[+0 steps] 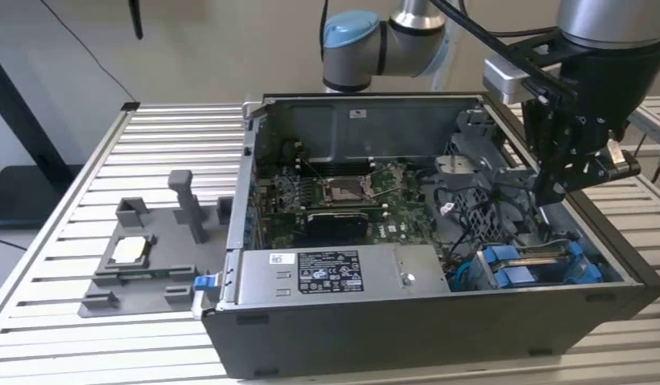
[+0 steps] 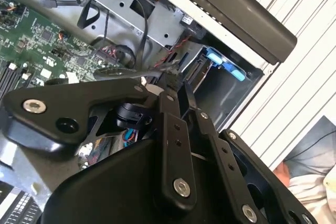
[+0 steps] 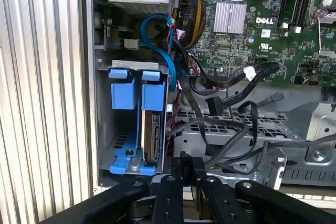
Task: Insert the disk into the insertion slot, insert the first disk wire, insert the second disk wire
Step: 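Insert the first disk wire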
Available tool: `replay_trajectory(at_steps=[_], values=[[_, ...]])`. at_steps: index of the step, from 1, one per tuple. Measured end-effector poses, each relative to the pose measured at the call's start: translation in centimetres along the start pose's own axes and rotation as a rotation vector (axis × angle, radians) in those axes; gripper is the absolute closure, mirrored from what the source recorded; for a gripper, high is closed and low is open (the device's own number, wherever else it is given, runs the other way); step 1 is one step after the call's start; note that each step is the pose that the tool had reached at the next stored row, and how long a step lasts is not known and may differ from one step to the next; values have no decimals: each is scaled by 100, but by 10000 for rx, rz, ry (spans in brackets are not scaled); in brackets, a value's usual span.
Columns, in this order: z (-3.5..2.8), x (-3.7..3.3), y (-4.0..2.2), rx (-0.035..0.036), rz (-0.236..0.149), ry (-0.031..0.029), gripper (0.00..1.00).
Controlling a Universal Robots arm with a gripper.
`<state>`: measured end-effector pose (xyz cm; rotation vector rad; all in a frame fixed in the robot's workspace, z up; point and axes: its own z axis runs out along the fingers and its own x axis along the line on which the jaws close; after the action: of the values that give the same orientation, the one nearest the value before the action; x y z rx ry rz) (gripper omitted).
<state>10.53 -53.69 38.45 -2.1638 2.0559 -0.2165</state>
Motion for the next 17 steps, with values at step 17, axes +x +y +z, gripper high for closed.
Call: replay_trajectory(at_steps=[17], values=[[73, 79, -215, -1532, 12, -58, 81]])
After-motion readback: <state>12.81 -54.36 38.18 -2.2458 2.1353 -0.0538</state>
